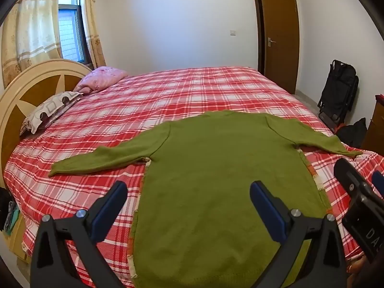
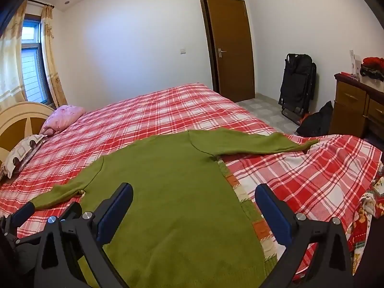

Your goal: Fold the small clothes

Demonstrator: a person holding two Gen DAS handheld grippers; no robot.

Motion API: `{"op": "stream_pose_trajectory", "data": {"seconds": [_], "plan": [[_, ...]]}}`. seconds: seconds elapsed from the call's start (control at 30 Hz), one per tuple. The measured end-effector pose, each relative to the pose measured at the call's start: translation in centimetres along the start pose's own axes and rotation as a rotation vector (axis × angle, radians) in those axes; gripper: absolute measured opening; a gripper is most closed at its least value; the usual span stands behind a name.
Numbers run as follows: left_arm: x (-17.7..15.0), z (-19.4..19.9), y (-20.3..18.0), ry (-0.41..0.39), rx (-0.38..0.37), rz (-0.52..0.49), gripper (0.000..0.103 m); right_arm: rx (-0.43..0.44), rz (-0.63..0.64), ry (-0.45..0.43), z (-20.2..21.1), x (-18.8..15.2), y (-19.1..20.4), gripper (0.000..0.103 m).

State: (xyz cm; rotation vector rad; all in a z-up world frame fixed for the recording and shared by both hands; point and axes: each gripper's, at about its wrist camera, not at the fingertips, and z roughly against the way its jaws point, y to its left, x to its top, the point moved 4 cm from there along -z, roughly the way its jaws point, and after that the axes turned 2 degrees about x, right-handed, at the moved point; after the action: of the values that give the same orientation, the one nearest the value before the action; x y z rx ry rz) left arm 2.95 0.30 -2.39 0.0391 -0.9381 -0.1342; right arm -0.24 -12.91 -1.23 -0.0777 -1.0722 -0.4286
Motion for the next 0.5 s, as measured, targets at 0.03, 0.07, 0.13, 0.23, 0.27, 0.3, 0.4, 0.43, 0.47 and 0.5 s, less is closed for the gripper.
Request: {"op": "stream_pose_trajectory", "data": {"seconds": [0.03,0.07,0.13,0.23,0.27,0.3,0.4,0.43,0.47,0.5], "plan": [[-0.01,0.07,0.10,-0.001,-0.005,0.007,0.103,-0.001,0.001,-0.004,-0.04,0.02,-0.05,0.102],[0.02,0.05,-0.01,0.000,-0.006,0.009,0.103,-0.001,0.000,-0.005,-0.12,0.02,-0.11,0.102],[0.05,0.05,0.26,0.001,-0.014,0.026,0.103,0.002,0.000,-0.003,-0.38,0.01,-0.22,0.102],[0.03,-0.02,0.56,0.001,-0.013,0.033,0.103,-0.001,0.005,-0.009,-0.11,0.04,0.23,0.102],[-0.02,-0.13,0.67,0.001,-0.012,0.033,0.103,0.000,0.007,-0.010,-0.04,-0.08,0.23,0.102],[-0.05,-0.12,0.59,0.001,-0.009,0.031,0.103,0.000,0.007,-0.010,0.07,-0.12,0.21,0.102],[-0.04,-0.05,0.36,-0.003,-0.001,0.021,0.103,-0.011,0.011,-0.003,-0.29,0.11,0.46,0.102],[-0.05,-0.03,0.33,-0.004,-0.001,0.019,0.103,-0.012,0.011,-0.005,-0.23,0.12,0.47,0.102],[-0.07,-0.02,0.29,-0.004,-0.002,0.017,0.103,-0.013,0.010,-0.006,-0.19,0.11,0.48,0.102],[-0.09,-0.01,0.24,-0.004,-0.003,0.016,0.103,-0.013,0.009,-0.006,-0.14,0.10,0.47,0.102]]}}
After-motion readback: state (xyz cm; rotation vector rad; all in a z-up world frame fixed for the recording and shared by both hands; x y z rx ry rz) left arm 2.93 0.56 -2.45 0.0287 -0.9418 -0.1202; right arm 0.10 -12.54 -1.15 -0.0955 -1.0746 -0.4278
